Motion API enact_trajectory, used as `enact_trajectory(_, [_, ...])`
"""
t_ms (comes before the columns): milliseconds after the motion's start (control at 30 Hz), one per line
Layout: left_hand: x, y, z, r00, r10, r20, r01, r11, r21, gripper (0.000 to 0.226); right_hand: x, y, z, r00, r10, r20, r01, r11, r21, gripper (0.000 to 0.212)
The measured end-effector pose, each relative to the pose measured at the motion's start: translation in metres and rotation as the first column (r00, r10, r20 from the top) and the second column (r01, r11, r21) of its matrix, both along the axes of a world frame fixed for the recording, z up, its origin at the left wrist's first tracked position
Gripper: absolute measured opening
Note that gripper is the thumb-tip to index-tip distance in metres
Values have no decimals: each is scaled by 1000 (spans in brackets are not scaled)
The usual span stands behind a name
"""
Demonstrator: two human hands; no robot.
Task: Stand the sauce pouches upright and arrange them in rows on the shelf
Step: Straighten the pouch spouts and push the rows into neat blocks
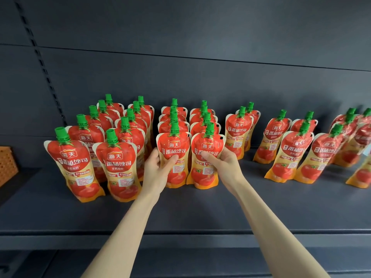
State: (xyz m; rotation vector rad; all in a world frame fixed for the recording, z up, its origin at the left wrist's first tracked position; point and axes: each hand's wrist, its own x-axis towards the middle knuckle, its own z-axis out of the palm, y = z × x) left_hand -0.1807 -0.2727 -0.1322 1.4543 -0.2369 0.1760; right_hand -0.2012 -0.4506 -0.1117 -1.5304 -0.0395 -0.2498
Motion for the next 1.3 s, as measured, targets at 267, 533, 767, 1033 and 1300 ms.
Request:
enact_trajectory(267, [-2,1,-13,993,99,57,-102,993,54,29,-6,-5,-9,999,-24,35,26,997,-72,26])
enact_trajectory(533, [5,3,-16,993,107,59,-110,993,50,29,-1,-6,-11,996,-49,81,56,995,-89,29])
enact_trajectory(767, [7,3,-16,993,106,59,-110,992,68,30,6,-1,-14,995,-65,81,73,992,-101,29])
enact_trajectory(1033, [8,5,-16,995,89,44,-93,990,107,30,8,-4,-13,996,-46,71,56,988,-142,32])
enact_trajectory(1300, [11,8,-16,997,70,46,-75,989,125,32,7,-4,-11,997,-51,64,62,983,-171,30])
